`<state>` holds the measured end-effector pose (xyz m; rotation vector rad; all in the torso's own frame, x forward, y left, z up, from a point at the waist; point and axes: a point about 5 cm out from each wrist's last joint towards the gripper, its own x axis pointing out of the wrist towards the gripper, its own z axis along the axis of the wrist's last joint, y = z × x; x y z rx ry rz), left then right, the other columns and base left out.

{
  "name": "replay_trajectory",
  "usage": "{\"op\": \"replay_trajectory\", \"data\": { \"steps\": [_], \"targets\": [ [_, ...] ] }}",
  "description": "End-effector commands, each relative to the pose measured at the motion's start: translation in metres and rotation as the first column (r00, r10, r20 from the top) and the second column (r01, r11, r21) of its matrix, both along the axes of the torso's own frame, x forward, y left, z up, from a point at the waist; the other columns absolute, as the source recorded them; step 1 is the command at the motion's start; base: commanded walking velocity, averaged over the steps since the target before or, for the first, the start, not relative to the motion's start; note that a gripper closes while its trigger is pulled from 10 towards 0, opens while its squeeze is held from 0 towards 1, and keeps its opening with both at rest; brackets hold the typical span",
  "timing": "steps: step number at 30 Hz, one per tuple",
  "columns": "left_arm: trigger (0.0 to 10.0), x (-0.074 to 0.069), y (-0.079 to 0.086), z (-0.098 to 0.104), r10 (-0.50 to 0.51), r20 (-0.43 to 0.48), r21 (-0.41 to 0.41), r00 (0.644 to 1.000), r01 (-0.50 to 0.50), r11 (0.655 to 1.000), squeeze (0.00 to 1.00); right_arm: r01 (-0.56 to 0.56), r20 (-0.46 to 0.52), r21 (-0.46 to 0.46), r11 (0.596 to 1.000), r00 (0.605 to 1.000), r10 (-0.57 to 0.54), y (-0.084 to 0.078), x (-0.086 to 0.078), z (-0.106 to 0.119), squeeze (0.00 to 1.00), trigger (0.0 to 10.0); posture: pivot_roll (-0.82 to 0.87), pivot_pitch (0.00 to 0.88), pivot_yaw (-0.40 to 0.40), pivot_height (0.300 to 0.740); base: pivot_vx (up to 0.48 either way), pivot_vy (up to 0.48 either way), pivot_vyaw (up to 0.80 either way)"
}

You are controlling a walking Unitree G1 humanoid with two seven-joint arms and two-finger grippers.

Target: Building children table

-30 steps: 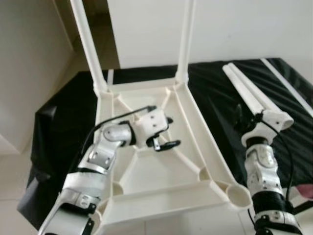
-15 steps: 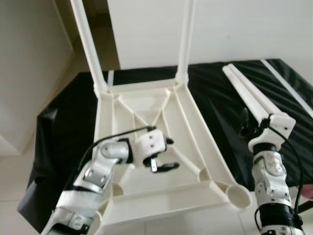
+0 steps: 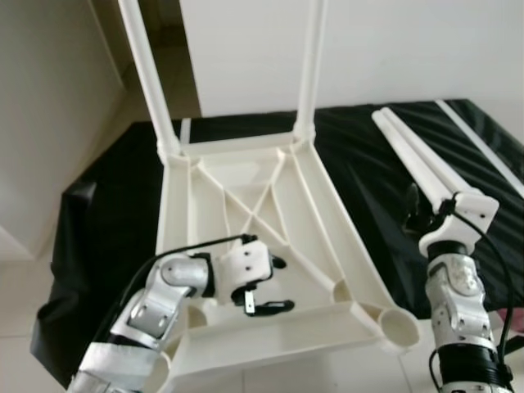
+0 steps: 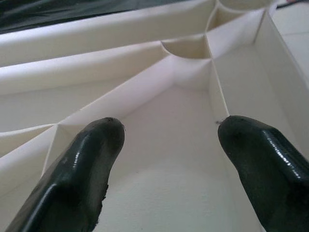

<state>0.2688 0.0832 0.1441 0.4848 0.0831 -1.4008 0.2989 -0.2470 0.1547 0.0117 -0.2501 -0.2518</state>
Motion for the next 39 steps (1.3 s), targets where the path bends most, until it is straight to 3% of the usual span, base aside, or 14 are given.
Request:
{"op": "replay_trajectory", "data": {
  "steps": [1, 7, 11, 15, 18, 19, 21, 23, 26, 32, 39],
  "targets": [
    [10.0, -0.003, 0.002, 0.004, -0.022, -0.048, -0.028, 0.999, 0.021, 0.999, 0.0, -0.009, -0.014, -0.011, 1.0, 1.0, 0.009, 0.0, 0.0, 0.0, 0.0, 10.0, 0.02, 0.0, 0.026, 0.74, 0.0, 0.0, 0.0],
    [10.0, -0.015, 0.002, 0.002, -0.077, -0.068, -0.029, 0.995, 0.075, 0.997, 0.0, -0.013, -0.023, -0.008, 1.0, 1.0, 0.013, 0.001, 0.0, 0.0, 0.0, 10.0, 0.02, 0.0, 0.022, 0.74, 0.0, 0.0, 0.0],
    [10.0, -0.027, 0.002, -0.016, -0.117, -0.112, 0.053, 0.987, 0.123, 0.991, 0.0, -0.011, -0.028, -0.006, 1.0, 1.0, 0.011, 0.0, 0.0, 0.001, 0.0, 10.0, 0.02, 0.0, 0.021, 0.74, 0.0, 0.0, 0.0],
    [10.0, -0.023, 0.002, -0.028, -0.076, -0.086, 0.145, 0.993, 0.088, 0.985, 0.0, -0.007, -0.027, -0.005, 1.0, 1.0, 0.007, -0.001, 0.001, 0.002, 0.0, 10.0, 0.02, 0.0, 0.021, 0.74, 0.0, 0.0, 0.0],
    [10.0, -0.01, -0.001, -0.037, 0.015, -0.028, 0.209, 0.999, -0.009, 0.978, 0.0, -0.004, -0.026, -0.004, 1.0, 1.0, 0.004, -0.001, 0.001, 0.002, 0.0, 10.0, 0.02, 0.0, 0.021, 0.74, 0.0, 0.0, 0.0],
    [10.0, -0.003, -0.002, -0.036, 0.067, -0.003, 0.206, 0.998, -0.065, 0.976, 0.0, -0.002, -0.027, -0.003, 1.0, 1.0, 0.002, -0.001, 0.001, 0.002, 0.0, 10.0, 0.02, 0.0, 0.021, 0.74, 0.0, 0.0, 0.0],
    [10.0, -0.003, -0.002, -0.036, 0.067, -0.003, 0.206, 0.998, -0.065, 0.976, 0.0, -0.002, -0.027, -0.003, 1.0, 1.0, 0.002, -0.001, 0.001, 0.002, 0.0, 10.0, 0.02, 0.0, 0.021, 0.74, 0.0, 0.0, 0.0],
    [10.0, 0.017, -0.006, -0.031, 0.188, 0.045, 0.175, 0.981, -0.193, 0.965, 0.0, 0.001, -0.03, 0.002, 1.0, 1.0, -0.001, -0.001, 0.001, 0.001, 0.0, 10.0, 0.02, 0.0, 0.021, 0.74, 0.0, 0.0, 0.0],
    [10.0, 0.029, -0.01, -0.025, 0.247, 0.096, 0.153, 0.964, -0.259, 0.954, 0.0, 0.004, -0.033, 0.008, 1.0, 0.999, -0.004, -0.001, 0.001, 0.001, 0.0, 10.0, 0.02, 0.0, 0.022, 0.74, 0.0, 0.0, 0.0],
    [10.0, 0.051, -0.029, -0.015, 0.307, 0.189, 0.111, 0.933, -0.331, 0.937, 0.0, 0.043, -0.048, 0.034, 0.999, 0.998, -0.041, -0.003, 0.003, -0.001, 0.0, 10.0, 0.01, 0.0, 0.033, 0.74, 0.0, 0.0, 0.0],
    [10.0, 0.067, -0.034, -0.003, 0.404, 0.23, 0.057, 0.885, -0.427, 0.903, 0.0, 0.107, -0.086, 0.01, 0.994, 0.991, -0.105, -0.012, 0.002, -0.004, 0.0, 10.0, 0.0, 0.0, 0.047, 0.74, 0.0, 0.0, 0.0]
  ]
}}
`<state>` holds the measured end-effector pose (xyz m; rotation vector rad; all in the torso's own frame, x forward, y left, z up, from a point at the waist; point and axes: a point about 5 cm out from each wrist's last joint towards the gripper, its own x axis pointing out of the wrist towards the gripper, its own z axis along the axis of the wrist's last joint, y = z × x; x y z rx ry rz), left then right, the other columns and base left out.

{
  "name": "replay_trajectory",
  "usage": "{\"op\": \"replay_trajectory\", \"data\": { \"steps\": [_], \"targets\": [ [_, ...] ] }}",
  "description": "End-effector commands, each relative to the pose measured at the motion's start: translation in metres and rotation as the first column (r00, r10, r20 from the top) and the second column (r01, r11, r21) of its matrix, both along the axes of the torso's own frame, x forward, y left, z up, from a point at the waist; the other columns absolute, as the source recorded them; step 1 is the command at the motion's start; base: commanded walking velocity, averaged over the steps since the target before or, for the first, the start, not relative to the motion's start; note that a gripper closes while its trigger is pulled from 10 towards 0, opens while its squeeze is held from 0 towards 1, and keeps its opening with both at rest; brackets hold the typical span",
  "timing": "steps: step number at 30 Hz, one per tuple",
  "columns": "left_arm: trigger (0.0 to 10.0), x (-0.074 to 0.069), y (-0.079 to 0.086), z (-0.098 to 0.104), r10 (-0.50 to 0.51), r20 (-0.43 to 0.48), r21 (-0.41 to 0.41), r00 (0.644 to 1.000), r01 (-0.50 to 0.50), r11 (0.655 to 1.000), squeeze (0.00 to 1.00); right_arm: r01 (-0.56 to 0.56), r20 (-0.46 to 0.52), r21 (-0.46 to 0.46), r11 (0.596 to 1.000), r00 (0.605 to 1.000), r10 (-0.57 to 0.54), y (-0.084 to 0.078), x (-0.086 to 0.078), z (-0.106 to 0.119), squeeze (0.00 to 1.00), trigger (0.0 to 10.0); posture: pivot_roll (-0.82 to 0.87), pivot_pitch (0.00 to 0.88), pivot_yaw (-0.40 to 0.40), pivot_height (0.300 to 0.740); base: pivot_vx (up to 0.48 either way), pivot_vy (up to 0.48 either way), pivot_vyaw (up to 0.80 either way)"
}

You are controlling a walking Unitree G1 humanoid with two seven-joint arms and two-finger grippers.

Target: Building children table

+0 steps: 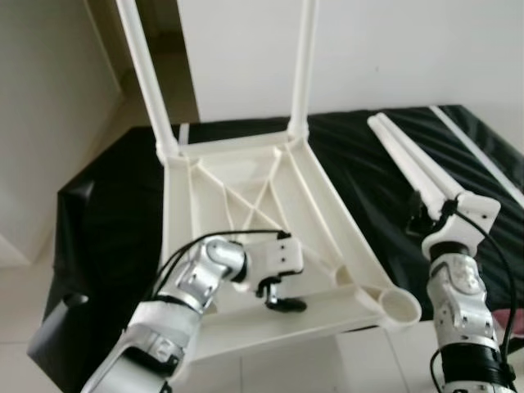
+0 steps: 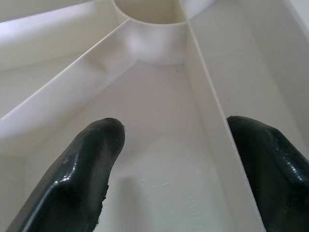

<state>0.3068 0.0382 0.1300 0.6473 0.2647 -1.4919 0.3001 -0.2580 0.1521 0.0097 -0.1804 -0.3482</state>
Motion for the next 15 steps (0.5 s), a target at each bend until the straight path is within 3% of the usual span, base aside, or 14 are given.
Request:
{"op": "replay_trajectory", "data": {
  "steps": [1, 2, 5, 8, 15],
  "targets": [
    [10.0, 0.031, 0.011, 0.012, 0.482, 0.27, -0.186, 0.833, -0.446, 0.875, 0.0, 0.016, -0.019, -0.005, 1.0, 1.0, -0.016, -0.002, 0.0, -0.002, 0.0, 10.0, 0.0, 0.0, 0.047, 0.74, 0.0, 0.0, 0.0],
    [10.0, 0.03, 0.011, 0.021, 0.481, 0.237, -0.233, 0.844, -0.432, 0.871, 0.0, 0.053, -0.035, -0.002, 0.999, 0.998, -0.053, -0.012, -0.003, -0.003, 0.0, 10.0, -0.01, 0.0, 0.055, 0.74, 0.0, 0.0, 0.0],
    [10.0, 0.029, 0.011, 0.027, 0.475, 0.214, -0.267, 0.854, -0.416, 0.869, 0.0, 0.071, -0.043, -0.005, 0.997, 0.997, -0.071, -0.018, -0.005, -0.003, 0.0, 10.0, -0.01, 0.0, 0.057, 0.74, 0.0, 0.0, 0.0],
    [10.0, 0.024, 0.009, 0.044, 0.426, 0.149, -0.372, 0.892, -0.349, 0.86, 0.0, 0.105, -0.061, -0.046, 0.993, 0.992, -0.108, -0.035, -0.008, -0.002, 0.0, 10.0, -0.01, 0.0, 0.057, 0.74, 0.0, 0.0, 0.0],
    [10.0, 0.02, 0.008, 0.052, 0.395, 0.141, -0.417, 0.908, -0.307, 0.855, 0.0, 0.111, -0.098, -0.071, 0.991, 0.988, -0.118, -0.049, -0.006, -0.002, 0.0, 10.0, 0.0, 0.0, 0.053, 0.74, 0.0, 0.0, 0.0]
  ]
}}
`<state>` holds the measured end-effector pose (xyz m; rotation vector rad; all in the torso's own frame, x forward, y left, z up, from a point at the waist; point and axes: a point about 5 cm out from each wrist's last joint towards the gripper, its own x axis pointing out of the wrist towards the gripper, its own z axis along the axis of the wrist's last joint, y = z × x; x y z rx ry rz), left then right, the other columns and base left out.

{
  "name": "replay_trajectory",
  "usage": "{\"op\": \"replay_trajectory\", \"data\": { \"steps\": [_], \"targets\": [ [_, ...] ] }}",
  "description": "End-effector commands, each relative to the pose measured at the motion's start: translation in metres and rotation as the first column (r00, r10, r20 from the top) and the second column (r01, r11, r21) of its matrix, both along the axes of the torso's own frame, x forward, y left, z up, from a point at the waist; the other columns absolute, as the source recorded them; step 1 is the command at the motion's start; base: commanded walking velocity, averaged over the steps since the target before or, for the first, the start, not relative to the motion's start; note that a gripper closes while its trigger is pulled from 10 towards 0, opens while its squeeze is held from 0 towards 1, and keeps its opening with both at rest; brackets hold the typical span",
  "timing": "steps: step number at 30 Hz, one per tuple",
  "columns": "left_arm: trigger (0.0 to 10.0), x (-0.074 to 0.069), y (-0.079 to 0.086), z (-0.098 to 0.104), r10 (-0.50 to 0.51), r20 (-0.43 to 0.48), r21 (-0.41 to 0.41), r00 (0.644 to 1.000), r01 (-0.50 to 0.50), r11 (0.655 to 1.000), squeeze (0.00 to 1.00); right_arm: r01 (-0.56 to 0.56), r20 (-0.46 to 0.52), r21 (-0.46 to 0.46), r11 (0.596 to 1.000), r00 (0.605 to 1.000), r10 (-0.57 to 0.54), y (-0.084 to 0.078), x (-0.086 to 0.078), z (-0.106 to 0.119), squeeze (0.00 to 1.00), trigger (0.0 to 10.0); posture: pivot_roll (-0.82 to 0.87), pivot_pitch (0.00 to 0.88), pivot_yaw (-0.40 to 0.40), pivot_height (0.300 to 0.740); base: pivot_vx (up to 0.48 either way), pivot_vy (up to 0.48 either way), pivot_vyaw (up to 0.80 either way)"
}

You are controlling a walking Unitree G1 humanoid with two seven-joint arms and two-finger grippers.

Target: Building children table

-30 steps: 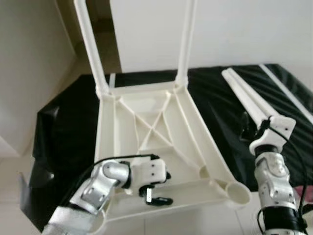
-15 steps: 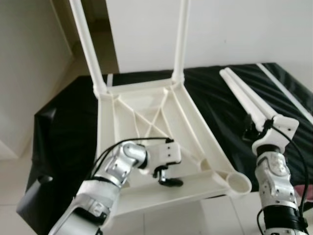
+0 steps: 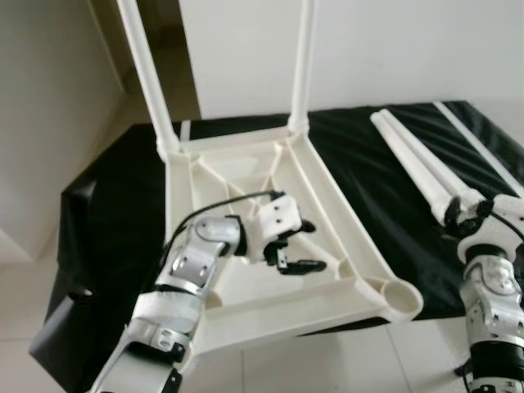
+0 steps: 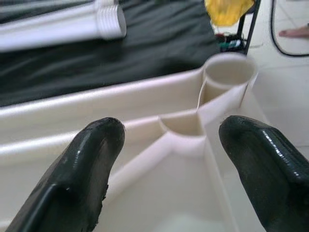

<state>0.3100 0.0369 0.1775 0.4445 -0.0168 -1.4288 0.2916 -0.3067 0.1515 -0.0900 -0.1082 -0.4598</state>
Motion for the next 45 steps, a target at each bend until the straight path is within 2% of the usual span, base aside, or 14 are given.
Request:
{"op": "replay_trajectory", "data": {
  "steps": [1, 9, 12, 15, 17, 24, 30, 37, 44, 45],
  "targets": [
    [10.0, 0.016, 0.009, 0.006, 0.336, 0.078, -0.123, 0.939, -0.325, 0.938, 0.0, 0.001, -0.024, 0.006, 1.0, 1.0, -0.001, -0.004, 0.003, -0.001, 0.0, 10.0, 0.0, 0.0, 0.053, 0.74, 0.0, 0.0, 0.0],
    [10.0, 0.007, 0.006, 0.009, 0.283, 0.061, -0.121, 0.957, -0.275, 0.954, 0.0, 0.031, -0.047, -0.005, 1.0, 0.998, -0.031, -0.02, 0.009, 0.003, 0.0, 10.0, 0.01, 0.0, 0.055, 0.74, 0.0, 0.0, 0.0],
    [10.0, 0.006, 0.005, 0.013, 0.283, 0.048, -0.122, 0.958, -0.275, 0.954, 0.0, -0.009, -0.042, 0.018, 1.0, 0.999, 0.01, -0.021, 0.013, 0.005, 0.0, 10.0, 0.02, 0.0, 0.056, 0.74, 0.0, 0.0, 0.0],
    [10.0, 0.006, 0.005, 0.013, 0.283, 0.048, -0.122, 0.958, -0.275, 0.954, 0.0, -0.009, -0.042, 0.018, 1.0, 0.999, 0.01, -0.021, 0.013, 0.005, 0.0, 10.0, 0.02, 0.0, 0.056, 0.74, 0.0, 0.0, 0.0],
    [10.0, 0.002, 0.001, 0.018, 0.285, 0.06, -0.127, 0.957, -0.276, 0.953, 0.0, -0.077, -0.032, 0.054, 0.996, 0.996, 0.079, -0.02, 0.019, 0.007, 0.0, 10.0, 0.03, 0.024, 0.063, 0.74, 0.0, 0.0, 0.0],
    [10.0, -0.004, -0.002, 0.018, 0.281, 0.067, -0.117, 0.957, -0.272, 0.955, 0.0, -0.137, -0.053, 0.05, 0.989, 0.989, 0.139, -0.015, 0.027, 0.008, 0.0, 10.0, 0.07, 0.064, 0.063, 0.74, 0.0, 0.0, 0.0],
    [10.0, -0.007, -0.005, 0.025, 0.319, 0.044, -0.154, 0.947, -0.309, 0.939, 0.0, -0.179, -0.031, 0.018, 0.984, 0.983, 0.179, -0.009, 0.036, 0.015, 0.0, 10.0, 0.1, 0.092, 0.054, 0.74, 0.0, 0.0, 0.0],
    [10.0, -0.015, -0.005, 0.025, 0.319, 0.038, -0.167, 0.947, -0.309, 0.936, 0.0, -0.213, -0.038, 0.009, 0.977, 0.976, 0.213, -0.006, 0.04, 0.015, 0.0, 10.0, 0.12, 0.115, 0.052, 0.74, 0.0, 0.0, 0.0],
    [10.0, -0.022, -0.003, 0.039, 0.32, 0.004, -0.224, 0.947, -0.311, 0.924, 0.0, -0.26, -0.024, 0.0, 0.966, 0.965, 0.26, -0.005, 0.046, 0.023, 0.0, 10.0, 0.12, 0.174, 0.057, 0.74, 0.0, 0.0, 0.0],
    [10.0, -0.023, -0.002, 0.042, 0.324, -0.004, -0.231, 0.946, -0.316, 0.92, 0.0, -0.268, -0.019, -0.004, 0.964, 0.963, 0.267, -0.004, 0.048, 0.026, 0.0, 10.0, 0.13, 0.206, 0.062, 0.74, 0.0, 0.0, 0.0]
  ]
}}
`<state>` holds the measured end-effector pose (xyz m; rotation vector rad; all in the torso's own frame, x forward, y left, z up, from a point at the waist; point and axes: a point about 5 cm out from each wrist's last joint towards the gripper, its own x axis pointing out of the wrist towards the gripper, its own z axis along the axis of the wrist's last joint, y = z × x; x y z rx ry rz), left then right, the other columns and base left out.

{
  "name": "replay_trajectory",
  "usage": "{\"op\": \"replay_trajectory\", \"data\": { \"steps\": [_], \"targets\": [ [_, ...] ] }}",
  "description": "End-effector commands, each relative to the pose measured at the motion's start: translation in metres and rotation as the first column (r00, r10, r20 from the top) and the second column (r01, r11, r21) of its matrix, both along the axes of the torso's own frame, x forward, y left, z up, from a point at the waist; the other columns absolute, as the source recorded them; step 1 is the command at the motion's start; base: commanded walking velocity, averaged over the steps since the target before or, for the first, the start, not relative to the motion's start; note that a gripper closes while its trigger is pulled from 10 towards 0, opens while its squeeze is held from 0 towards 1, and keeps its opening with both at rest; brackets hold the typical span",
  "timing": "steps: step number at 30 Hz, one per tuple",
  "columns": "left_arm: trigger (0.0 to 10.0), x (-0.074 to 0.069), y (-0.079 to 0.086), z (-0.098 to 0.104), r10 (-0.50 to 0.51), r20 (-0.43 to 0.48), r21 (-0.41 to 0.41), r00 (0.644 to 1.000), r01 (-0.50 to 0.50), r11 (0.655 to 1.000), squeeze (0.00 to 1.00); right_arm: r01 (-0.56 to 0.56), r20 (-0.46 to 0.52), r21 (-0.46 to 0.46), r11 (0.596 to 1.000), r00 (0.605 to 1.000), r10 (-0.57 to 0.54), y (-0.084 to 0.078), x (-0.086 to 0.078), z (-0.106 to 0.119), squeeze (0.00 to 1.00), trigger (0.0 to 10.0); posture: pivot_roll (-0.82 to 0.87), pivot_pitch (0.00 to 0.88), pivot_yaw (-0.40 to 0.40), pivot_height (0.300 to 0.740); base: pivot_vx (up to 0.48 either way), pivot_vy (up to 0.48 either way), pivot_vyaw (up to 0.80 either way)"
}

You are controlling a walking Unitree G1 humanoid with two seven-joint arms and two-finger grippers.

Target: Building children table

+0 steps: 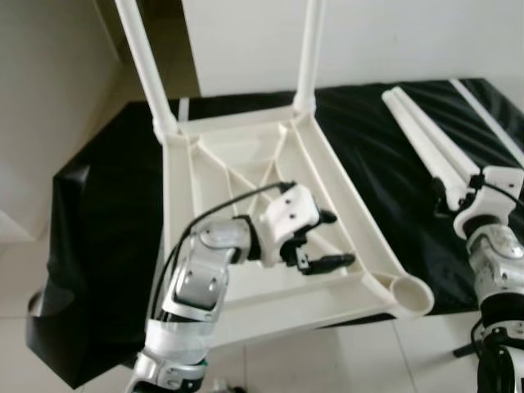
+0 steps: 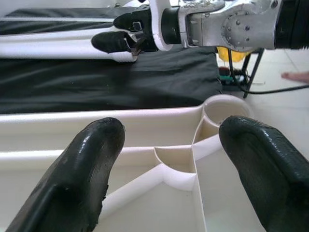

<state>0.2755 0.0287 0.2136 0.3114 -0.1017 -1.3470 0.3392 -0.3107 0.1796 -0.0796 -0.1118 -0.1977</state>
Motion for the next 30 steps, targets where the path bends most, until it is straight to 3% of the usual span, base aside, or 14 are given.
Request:
{"op": "replay_trajectory", "data": {
  "steps": [1, 7, 17, 30],
  "targets": [
    [10.0, 0.011, 0.005, 0.007, 0.257, 0.006, -0.085, 0.966, -0.255, 0.963, 0.0, -0.016, -0.009, -0.008, 1.0, 1.0, 0.016, 0.001, 0.002, -0.001, 0.0, 10.0, 0.13, 0.206, 0.062, 0.74, 0.0, 0.0, 0.0],
    [10.0, 0.006, 0.005, 0.01, 0.258, -0.023, -0.089, 0.966, -0.26, 0.962, 0.0, -0.04, -0.001, -0.01, 0.999, 0.999, 0.04, 0.006, 0.007, 0.005, 0.0, 10.0, 0.14, 0.262, 0.064, 0.74, 0.0, 0.0, 0.0],
    [10.0, -0.002, 0.005, 0.009, 0.28, -0.065, -0.087, 0.958, -0.285, 0.954, 0.0, -0.01, -0.036, -0.021, 1.0, 0.999, 0.009, 0.01, 0.006, -0.007, 0.0, 10.0, 0.16, 0.261, 0.059, 0.74, 0.0, 0.0, 0.0],
    [10.0, -0.006, -0.002, 0.012, 0.298, -0.086, -0.098, 0.951, -0.305, 0.947, 0.0, 0.06, -0.119, 0.046, 0.997, 0.991, -0.054, -0.002, -0.005, -0.022, 0.0, 10.0, 0.15, 0.263, 0.066, 0.74, 0.0, 0.0, 0.0]
  ]
}}
